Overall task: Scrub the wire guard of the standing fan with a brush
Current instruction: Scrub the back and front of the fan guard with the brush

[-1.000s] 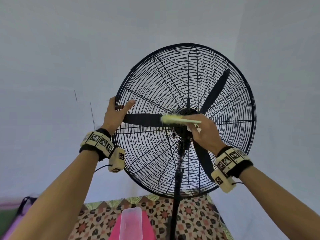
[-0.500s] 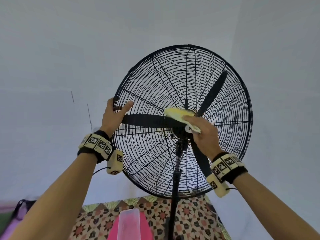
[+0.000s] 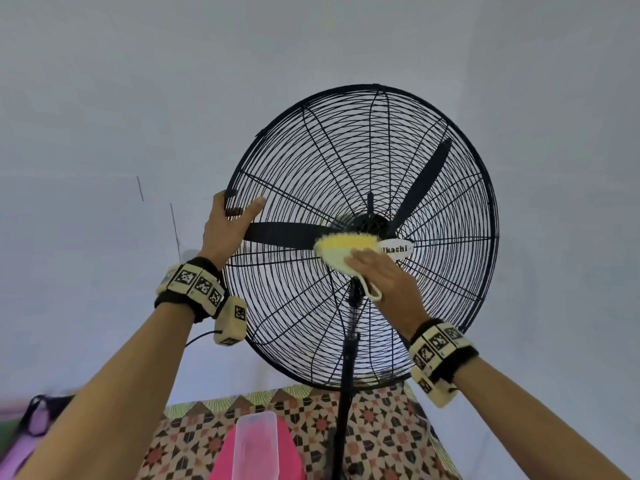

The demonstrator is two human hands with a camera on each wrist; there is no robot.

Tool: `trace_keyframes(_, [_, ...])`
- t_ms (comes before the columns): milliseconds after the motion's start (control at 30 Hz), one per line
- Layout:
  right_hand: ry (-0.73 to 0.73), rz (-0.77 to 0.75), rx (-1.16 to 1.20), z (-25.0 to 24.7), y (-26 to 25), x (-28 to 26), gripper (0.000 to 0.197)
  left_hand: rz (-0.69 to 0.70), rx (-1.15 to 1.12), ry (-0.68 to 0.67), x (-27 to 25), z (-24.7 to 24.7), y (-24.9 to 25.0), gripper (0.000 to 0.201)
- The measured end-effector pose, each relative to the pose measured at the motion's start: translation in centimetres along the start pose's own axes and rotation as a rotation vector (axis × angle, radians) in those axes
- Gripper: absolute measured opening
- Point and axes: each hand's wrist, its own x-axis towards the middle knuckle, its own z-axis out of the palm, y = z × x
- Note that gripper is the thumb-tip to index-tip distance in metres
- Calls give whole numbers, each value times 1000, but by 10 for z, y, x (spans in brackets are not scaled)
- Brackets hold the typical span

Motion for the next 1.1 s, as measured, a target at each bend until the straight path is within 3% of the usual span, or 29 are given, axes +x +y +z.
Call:
trace_keyframes(133, [-100,-49,43,-6,-1,-20,78,-17,-12,11,1,-4,-5,92])
trace_keyframes(267, [0,3,15,-22,7,10,66,-6,5,7,0,-1,-2,91])
trace_keyframes(333, [37,53,3,-15,5,14,69,6,14,10,-2,0,0,88])
trace_keyframes(500, [-105,-7,67,-10,0,-16,82,-12,11,9,-1,-4,-3,89])
trace_keyframes(600, [-103,2,119,-29,3,-2,59,-10,20,12,-2,-3,-2,89])
trace_keyframes(667, [-9,45,124,-34,9,15,54,5,30,11,-3,0,1,87])
trace_keyframes(767, [49,114,134,-23,12,19,61,14,34,19,-5,2,2,85])
trace_keyframes(933, [-59,64,157,-12,6,-27,77,-7,19,27,-6,-2,0,87])
trace_keyframes(1000, [8,160,226,-21,7,-27,66,-11,23,27,-8,-3,1,85])
trace_keyframes(1100, [234,357,278,-39,5,-9,54,-3,36,27,-12,1,7,82])
